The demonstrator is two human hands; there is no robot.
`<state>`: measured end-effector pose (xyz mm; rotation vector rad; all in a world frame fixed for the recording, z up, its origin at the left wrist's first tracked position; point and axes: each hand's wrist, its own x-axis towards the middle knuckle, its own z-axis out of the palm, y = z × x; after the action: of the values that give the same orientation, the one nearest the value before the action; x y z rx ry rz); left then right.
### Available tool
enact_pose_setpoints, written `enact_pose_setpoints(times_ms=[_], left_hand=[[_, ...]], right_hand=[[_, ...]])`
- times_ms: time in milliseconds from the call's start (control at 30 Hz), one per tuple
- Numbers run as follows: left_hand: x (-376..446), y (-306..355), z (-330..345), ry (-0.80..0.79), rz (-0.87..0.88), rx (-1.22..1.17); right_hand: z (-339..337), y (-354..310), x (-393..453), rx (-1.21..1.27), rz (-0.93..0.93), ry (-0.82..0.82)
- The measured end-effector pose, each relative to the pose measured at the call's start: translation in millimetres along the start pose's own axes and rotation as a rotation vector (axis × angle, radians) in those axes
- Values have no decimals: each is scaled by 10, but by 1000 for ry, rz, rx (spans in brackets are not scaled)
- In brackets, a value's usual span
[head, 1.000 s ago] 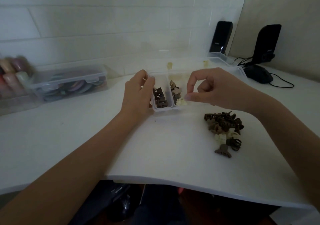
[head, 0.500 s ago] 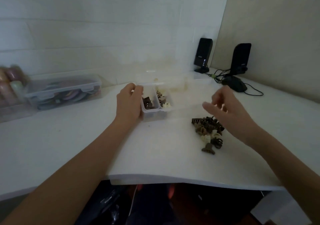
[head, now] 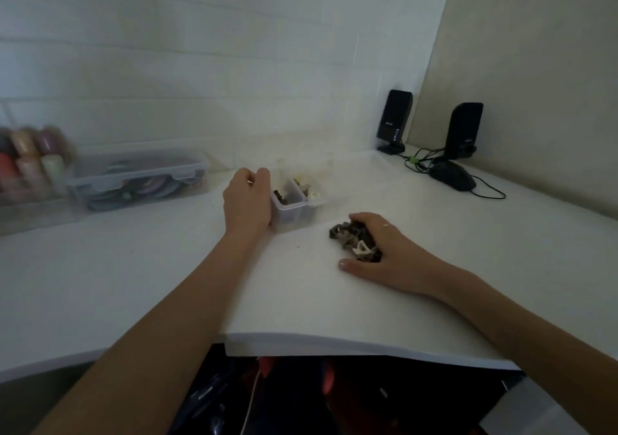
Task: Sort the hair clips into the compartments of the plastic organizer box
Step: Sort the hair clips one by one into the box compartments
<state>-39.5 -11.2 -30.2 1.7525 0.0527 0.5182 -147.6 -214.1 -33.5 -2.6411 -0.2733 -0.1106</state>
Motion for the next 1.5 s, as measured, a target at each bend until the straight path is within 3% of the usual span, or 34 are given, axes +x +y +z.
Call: enact_pose_setpoints(times_ms=[233,467,533,633,800,1067,1500], left_hand=[[92,-2,16,-20,19,25],[216,-37,20,-99,-140,-230],[252,-53,33,-174,-197,-268],[277,15,64,-251,-250,-315],[247,100,144,-351,-236,-308],[280,41,254,-355,-256,-479],[214,59,245,-291,-100,-327]], right_hand=[[205,-266,400,16,-257,38],[74,-154,464,338,-277,-228],[2,-106,465,403,-272,-175],[-117,1,495,262,-238,-26],[-144,51,496,153,-208,-189],[-124,-14,498,457,-248,-56],[-116,-176,402,613,-383,146]])
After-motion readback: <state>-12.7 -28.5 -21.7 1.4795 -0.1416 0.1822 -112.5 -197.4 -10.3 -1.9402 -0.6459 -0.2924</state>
